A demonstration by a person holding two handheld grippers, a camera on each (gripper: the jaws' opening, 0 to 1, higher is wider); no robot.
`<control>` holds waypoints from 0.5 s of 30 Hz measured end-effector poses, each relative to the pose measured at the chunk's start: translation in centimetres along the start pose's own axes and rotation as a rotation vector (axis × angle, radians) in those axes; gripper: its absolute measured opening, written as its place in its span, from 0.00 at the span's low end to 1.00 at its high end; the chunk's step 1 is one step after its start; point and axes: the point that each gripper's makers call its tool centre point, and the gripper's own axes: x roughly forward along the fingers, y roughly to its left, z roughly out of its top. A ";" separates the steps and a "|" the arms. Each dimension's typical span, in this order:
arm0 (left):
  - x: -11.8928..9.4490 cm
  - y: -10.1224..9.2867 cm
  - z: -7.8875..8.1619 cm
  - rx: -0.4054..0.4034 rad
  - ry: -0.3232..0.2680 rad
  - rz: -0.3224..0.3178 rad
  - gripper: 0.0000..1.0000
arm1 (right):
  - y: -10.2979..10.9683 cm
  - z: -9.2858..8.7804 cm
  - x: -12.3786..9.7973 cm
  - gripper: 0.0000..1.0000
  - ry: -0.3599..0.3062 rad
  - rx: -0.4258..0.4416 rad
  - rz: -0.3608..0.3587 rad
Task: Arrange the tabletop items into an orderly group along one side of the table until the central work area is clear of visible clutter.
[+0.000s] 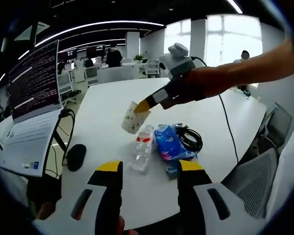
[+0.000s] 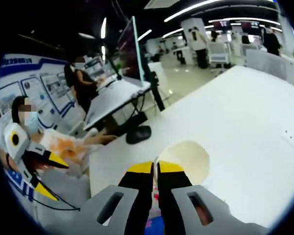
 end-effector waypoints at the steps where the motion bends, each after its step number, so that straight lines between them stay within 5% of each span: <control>1: 0.0 0.1 0.0 -0.003 0.000 0.003 0.43 | -0.2 -0.1 0.2 0.00 0.017 -0.021 -0.006; 7: -0.5 0.6 -0.2 -0.016 -0.002 0.021 0.43 | -1.8 -1.7 1.7 0.00 0.150 -0.220 -0.047; 15: -1.0 1.4 -0.7 -0.024 0.005 0.040 0.43 | -2.3 -2.3 3.3 0.00 0.232 -0.364 -0.043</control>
